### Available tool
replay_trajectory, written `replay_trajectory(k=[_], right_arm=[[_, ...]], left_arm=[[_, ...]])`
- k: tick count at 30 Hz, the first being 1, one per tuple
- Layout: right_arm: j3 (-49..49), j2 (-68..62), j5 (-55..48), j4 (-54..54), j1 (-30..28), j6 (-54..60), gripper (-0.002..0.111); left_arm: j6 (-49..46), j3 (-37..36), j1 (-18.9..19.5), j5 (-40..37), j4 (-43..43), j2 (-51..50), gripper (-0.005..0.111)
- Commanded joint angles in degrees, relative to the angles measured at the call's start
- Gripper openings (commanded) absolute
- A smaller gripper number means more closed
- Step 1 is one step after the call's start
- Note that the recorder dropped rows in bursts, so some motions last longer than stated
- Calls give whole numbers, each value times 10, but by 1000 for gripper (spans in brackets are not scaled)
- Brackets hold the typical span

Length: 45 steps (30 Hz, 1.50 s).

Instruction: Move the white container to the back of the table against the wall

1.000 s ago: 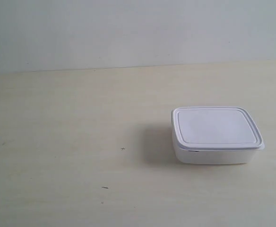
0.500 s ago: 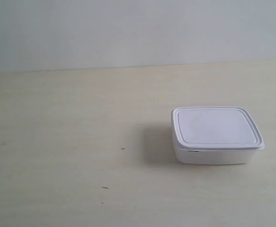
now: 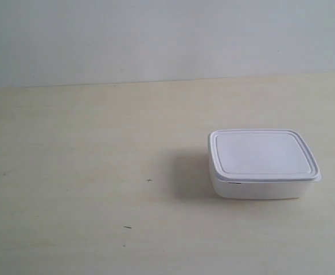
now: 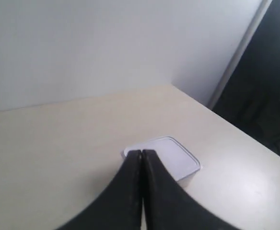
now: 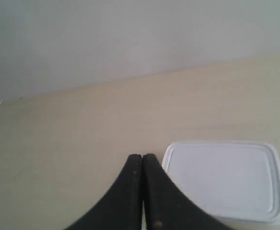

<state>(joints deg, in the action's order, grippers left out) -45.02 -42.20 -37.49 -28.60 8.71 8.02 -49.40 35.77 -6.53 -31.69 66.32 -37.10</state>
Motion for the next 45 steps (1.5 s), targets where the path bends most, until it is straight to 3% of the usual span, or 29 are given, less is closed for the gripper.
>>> replay_trajectory(k=[1, 5, 13, 16, 20, 24, 36, 45], right_arm=[[-77, -71, -117, -20, -4, 36, 0], [-86, -105, -120, -20, -4, 46, 0], [-86, -118, -125, -14, -4, 55, 0], [-86, -122, -134, -11, -4, 55, 0], [-86, -159, -166, 8, -4, 60, 0], [-84, -227, -183, 8, -4, 60, 0], [-84, -406, -186, 111, -4, -16, 0], [-84, -491, -162, 211, -4, -111, 0]], left_arm=[[-50, 12, -35, -30, 26, -70, 0], [-63, 17, -84, -15, 47, -134, 0], [-132, 57, -145, -8, 82, -233, 0], [-89, 71, -213, 51, 26, -261, 0], [13, 77, -334, 177, -86, -313, 0], [35, 96, -406, 229, -86, -393, 0], [79, 218, -415, 215, -76, -632, 0], [86, 324, -415, 195, -56, -757, 0]])
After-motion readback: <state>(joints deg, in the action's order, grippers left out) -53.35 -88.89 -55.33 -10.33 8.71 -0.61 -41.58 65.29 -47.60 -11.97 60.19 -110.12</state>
